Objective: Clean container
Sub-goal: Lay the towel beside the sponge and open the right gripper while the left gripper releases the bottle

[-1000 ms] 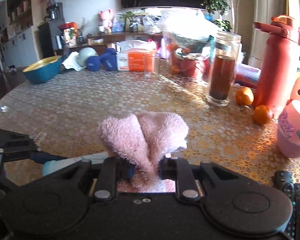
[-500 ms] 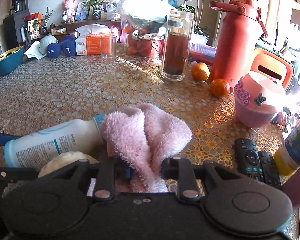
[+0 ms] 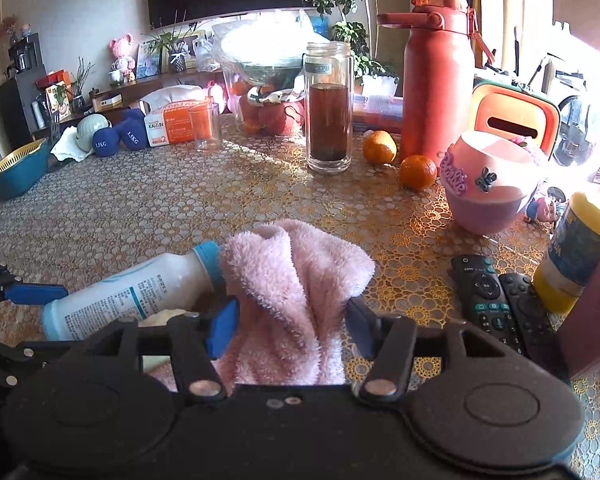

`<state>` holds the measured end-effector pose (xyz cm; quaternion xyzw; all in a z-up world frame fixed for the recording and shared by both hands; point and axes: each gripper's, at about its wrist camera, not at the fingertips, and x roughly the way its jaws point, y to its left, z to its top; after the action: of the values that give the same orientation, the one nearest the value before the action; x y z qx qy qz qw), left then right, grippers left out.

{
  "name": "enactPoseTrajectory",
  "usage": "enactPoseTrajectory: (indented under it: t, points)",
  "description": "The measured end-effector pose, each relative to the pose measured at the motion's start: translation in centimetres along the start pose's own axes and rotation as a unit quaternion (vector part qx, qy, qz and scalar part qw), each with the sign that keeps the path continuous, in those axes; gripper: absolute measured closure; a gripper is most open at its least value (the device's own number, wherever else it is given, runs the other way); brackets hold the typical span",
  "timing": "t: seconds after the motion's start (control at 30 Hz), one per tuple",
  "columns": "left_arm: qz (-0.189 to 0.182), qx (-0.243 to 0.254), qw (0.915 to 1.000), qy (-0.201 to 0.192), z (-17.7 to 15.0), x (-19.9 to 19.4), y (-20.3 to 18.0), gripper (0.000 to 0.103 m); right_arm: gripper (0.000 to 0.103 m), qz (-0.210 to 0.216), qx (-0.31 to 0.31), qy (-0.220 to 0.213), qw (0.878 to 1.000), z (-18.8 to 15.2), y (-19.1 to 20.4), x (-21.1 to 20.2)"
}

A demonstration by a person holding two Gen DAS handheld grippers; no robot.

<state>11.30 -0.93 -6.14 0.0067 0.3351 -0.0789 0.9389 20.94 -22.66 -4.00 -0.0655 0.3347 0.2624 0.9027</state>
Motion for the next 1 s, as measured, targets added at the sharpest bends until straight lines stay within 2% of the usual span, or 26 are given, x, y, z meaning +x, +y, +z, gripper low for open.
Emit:
enactPoseTrajectory:
  t: [0.1,0.23,0.27,0.37,0.67,1.0]
  points:
    - [-0.001,-0.006,0.9999,-0.013,0.1,-1.0,-0.3,0.022,0.042,0.005,0.005,-0.026,1.000,-0.3,0.1,-1.8]
    - [0.009,-0.011,0.9996,-0.025,0.2,-2.1,-0.8,0.020,0.039,0.029,0.013,-0.055,0.998,-0.7,0.4,-4.0]
    - [0.014,-0.012,0.9994,-0.028,0.3,-2.3,-0.8,0.017,0.038,0.033,0.012,-0.061,0.998,-0.8,0.6,-4.5]
    - [0.024,-0.023,0.9989,-0.034,0.3,-2.8,-0.9,0.000,0.037,0.044,0.003,-0.070,0.997,-1.4,1.3,-5.6]
    - [0.030,-0.022,0.9978,-0.054,0.1,-4.4,-1.6,0.000,0.035,0.074,-0.003,-0.083,0.994,-2.6,2.7,-7.7]
    - [0.034,-0.018,0.9973,-0.062,0.0,-4.9,-2.0,0.000,0.035,0.074,-0.007,-0.082,0.994,-3.2,3.3,-8.1]
